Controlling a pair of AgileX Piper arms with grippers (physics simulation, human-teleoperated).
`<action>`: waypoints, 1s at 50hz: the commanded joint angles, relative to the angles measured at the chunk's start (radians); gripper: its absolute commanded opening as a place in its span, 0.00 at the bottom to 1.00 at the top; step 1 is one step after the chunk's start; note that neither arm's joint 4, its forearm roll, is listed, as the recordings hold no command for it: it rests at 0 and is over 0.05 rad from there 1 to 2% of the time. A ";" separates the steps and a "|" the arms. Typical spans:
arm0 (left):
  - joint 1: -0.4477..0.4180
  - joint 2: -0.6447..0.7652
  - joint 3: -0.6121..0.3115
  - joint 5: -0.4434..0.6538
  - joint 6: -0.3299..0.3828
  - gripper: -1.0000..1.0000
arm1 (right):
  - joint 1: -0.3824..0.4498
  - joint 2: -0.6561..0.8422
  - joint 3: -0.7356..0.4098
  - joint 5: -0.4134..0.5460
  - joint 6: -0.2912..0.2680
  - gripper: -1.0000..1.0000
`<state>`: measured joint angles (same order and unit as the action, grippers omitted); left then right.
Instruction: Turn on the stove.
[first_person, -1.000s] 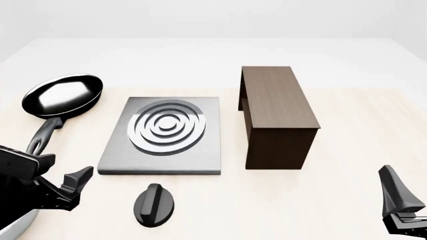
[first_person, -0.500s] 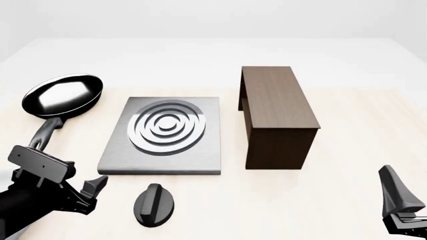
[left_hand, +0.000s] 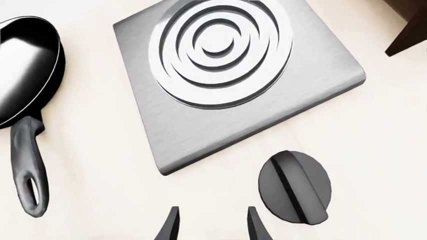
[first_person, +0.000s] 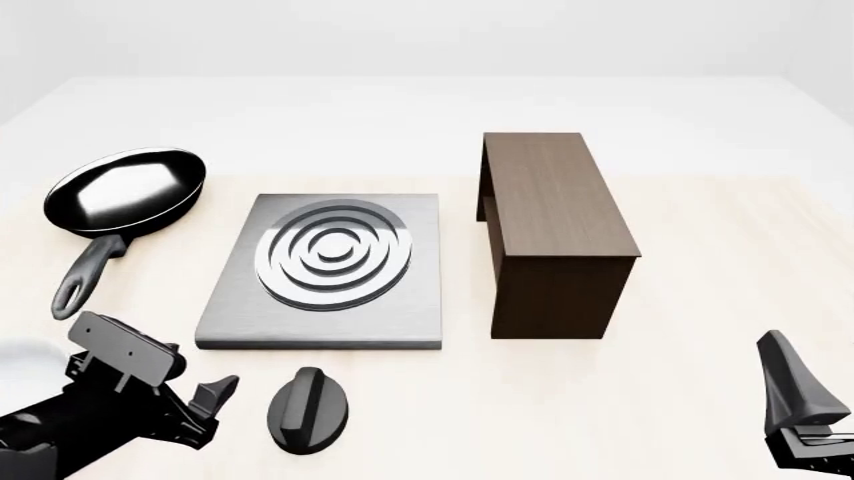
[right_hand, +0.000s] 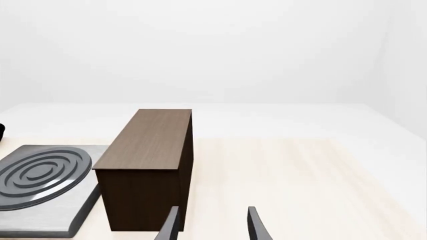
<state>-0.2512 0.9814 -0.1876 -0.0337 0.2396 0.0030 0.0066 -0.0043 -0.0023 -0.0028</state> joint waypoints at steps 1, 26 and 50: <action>-0.032 0.082 0.040 -0.089 -0.007 1.00 | 0.000 0.000 0.000 0.000 -0.001 1.00; -0.058 0.145 0.034 -0.136 -0.001 1.00 | 0.001 -0.001 0.000 0.000 -0.004 1.00; -0.121 0.269 0.038 -0.218 -0.067 1.00 | 0.002 -0.001 0.000 0.000 -0.009 1.00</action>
<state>-0.3496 1.2200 -0.1544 -0.2318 0.1942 0.0043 0.0057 -0.0046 -0.0026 -0.0112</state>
